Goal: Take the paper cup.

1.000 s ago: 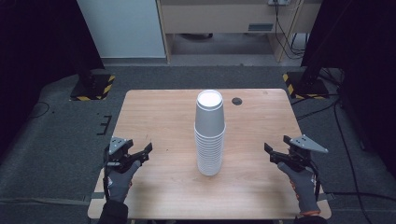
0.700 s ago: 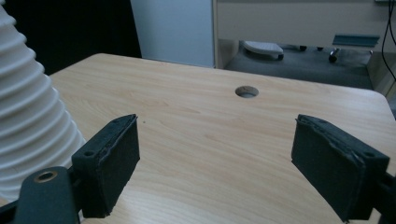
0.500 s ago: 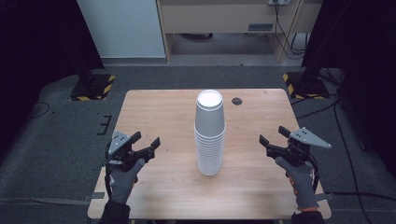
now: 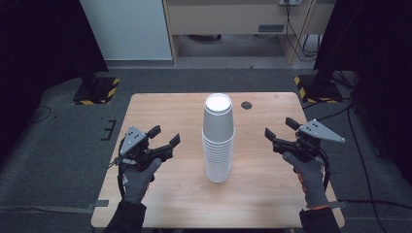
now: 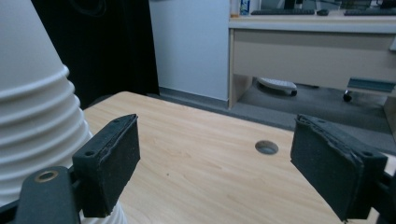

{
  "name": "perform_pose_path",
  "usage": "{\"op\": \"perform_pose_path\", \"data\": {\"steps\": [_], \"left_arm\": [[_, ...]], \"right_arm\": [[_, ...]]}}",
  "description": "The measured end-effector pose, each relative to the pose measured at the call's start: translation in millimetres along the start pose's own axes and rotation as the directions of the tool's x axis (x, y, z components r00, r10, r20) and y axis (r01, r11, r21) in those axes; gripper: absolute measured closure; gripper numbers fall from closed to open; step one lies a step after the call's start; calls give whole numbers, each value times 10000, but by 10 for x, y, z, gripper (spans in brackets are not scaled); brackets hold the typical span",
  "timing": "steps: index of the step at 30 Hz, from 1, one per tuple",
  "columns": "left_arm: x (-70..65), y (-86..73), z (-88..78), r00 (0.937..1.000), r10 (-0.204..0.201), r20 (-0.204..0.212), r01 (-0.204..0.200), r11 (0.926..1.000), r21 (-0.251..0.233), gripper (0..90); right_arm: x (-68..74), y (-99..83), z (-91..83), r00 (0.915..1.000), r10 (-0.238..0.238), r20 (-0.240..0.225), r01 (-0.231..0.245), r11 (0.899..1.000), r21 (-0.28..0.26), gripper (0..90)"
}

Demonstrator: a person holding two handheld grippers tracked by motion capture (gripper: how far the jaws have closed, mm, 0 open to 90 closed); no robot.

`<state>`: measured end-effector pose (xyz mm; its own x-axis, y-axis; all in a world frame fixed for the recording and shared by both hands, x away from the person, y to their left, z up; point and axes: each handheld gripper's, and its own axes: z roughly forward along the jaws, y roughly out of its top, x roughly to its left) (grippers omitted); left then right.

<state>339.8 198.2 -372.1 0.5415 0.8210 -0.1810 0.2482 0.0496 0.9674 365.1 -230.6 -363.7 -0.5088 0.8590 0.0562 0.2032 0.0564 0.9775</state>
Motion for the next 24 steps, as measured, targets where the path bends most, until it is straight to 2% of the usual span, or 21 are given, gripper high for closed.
{"op": "perform_pose_path", "data": {"steps": [4, 7, 10, 18, 19, 23, 24], "left_arm": [[-99, 23, 43, 9991, 198, 377, -201, 9998, 74, 184], [-173, 29, 74, 9968, 365, 707, -379, 9991, 183, 185], [-237, 31, 105, 9933, 515, 1033, -547, 9981, 281, 186], [-359, 22, 172, 9824, 811, 1682, -908, 9946, 507, 190], [-375, 21, 182, 9816, 798, 1737, -900, 9946, 513, 191], [-427, 24, 220, 9779, 904, 1884, -1025, 9932, 550, 190], [-443, 24, 231, 9773, 920, 1907, -1044, 9929, 563, 190]], "right_arm": [[83, 198, 21, 9996, -62, -282, 52, 9995, -321, 161], [120, 276, 29, 9991, -80, -423, 60, 9989, -468, 162], [191, 409, 61, 9970, -26, -772, -30, 9974, -719, 163], [340, 567, 132, 9918, -60, -1280, -76, 9944, -1056, 169], [386, 601, 151, 9880, -24, -1542, -155, 9932, -1150, 171], [464, 646, 169, 9815, -156, -1910, -98, 9913, -1314, 171], [514, 673, 176, 9748, -244, -2216, -65, 9905, -1376, 170]]}}
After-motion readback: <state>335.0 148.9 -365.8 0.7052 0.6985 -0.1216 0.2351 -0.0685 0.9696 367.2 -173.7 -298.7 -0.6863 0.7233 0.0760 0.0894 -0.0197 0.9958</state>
